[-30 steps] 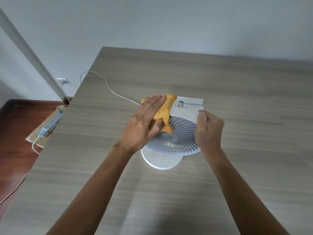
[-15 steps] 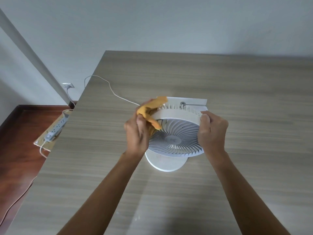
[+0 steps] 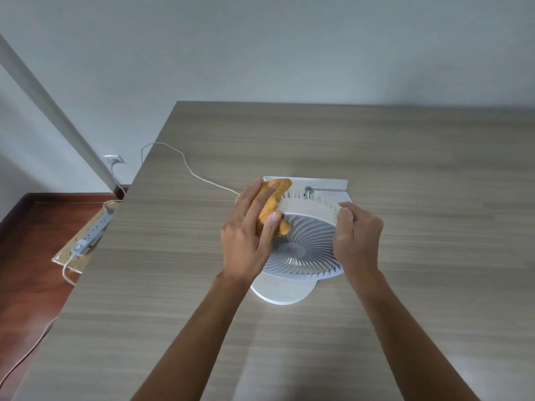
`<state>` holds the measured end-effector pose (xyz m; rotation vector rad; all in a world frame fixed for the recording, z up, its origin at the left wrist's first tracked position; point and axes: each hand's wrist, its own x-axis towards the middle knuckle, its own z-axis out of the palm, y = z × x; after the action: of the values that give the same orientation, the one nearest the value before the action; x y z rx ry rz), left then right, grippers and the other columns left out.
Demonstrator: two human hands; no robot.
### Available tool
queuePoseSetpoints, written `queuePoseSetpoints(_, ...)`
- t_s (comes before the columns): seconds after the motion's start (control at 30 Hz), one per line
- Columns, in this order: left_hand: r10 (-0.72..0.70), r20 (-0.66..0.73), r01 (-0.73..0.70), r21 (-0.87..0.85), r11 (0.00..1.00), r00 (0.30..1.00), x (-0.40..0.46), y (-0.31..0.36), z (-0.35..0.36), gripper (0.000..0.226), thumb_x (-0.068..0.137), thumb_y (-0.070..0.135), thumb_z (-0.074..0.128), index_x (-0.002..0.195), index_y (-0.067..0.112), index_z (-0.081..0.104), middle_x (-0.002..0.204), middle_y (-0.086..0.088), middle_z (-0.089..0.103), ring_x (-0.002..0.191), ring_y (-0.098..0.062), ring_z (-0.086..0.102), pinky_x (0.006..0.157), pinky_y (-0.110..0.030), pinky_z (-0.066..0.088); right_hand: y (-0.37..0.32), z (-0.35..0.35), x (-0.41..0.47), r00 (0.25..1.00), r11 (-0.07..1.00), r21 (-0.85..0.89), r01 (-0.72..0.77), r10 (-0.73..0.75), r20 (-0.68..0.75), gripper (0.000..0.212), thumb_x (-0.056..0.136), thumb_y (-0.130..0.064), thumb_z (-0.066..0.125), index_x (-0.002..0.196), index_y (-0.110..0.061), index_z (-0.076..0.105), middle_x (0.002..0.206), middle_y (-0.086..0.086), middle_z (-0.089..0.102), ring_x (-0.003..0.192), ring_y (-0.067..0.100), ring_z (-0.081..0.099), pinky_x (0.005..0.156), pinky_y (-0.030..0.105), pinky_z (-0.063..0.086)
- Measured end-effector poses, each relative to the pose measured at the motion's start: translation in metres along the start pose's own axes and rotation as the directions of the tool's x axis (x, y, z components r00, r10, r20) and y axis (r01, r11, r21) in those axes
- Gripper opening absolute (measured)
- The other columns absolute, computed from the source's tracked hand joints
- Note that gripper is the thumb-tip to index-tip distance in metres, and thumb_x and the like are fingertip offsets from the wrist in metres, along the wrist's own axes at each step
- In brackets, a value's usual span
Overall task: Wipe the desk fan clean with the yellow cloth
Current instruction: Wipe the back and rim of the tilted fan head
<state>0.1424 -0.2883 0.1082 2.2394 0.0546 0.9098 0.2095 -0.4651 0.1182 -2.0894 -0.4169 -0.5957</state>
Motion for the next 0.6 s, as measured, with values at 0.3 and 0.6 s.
queuePoseSetpoints(0.3,-0.832,-0.060,0.607,-0.654,0.450,0.552,-0.016,-0.008,0.020,0.037,0.100,0.039,0.041,0.091,0.022,0.073,0.086,0.004,0.071,0.083,-0.012,0.063,0.079,-0.028,0.051,-0.001,0.005,0.001,0.999,0.999,0.034,-0.035,0.035,-0.017,0.036,0.082,-0.016,0.035,0.058,-0.039,0.024,0.048,-0.014,0.020,0.044,0.015,0.022,0.046,0.028,0.018)
queuePoseSetpoints(0.6,-0.903,0.339,0.726,-0.686,-0.046,0.263,-0.038,-0.014,0.027,0.033,0.098,0.030,0.041,0.101,0.014,0.070,0.095,-0.005,0.071,0.100,-0.026,0.062,0.084,-0.039,0.051,0.009,0.002,0.005,0.999,0.999,0.010,-0.053,0.053,-0.004,0.030,0.082,-0.020,0.034,0.053,-0.021,0.025,0.049,-0.004,0.020,0.047,0.016,0.021,0.046,0.030,0.018)
